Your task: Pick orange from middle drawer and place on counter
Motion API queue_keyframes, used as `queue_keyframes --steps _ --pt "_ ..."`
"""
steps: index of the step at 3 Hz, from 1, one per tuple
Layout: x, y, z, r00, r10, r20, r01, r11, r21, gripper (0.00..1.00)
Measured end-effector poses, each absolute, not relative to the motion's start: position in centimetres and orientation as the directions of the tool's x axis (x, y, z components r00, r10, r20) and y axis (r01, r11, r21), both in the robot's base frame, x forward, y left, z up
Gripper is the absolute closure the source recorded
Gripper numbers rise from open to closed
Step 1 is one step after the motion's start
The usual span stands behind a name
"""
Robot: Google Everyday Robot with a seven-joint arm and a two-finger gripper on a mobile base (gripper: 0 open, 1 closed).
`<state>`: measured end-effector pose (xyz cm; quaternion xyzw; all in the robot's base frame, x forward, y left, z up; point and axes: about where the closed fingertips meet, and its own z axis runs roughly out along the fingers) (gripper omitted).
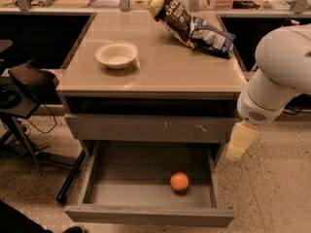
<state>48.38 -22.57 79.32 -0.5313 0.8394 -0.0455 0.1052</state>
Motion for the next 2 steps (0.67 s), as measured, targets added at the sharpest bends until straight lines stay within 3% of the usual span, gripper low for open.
queue_keyframes --steps 2 --pt "45.8 -17.8 70.1 -0.438 -0.865 -0.244 -0.892 0.452 0.000 0.00"
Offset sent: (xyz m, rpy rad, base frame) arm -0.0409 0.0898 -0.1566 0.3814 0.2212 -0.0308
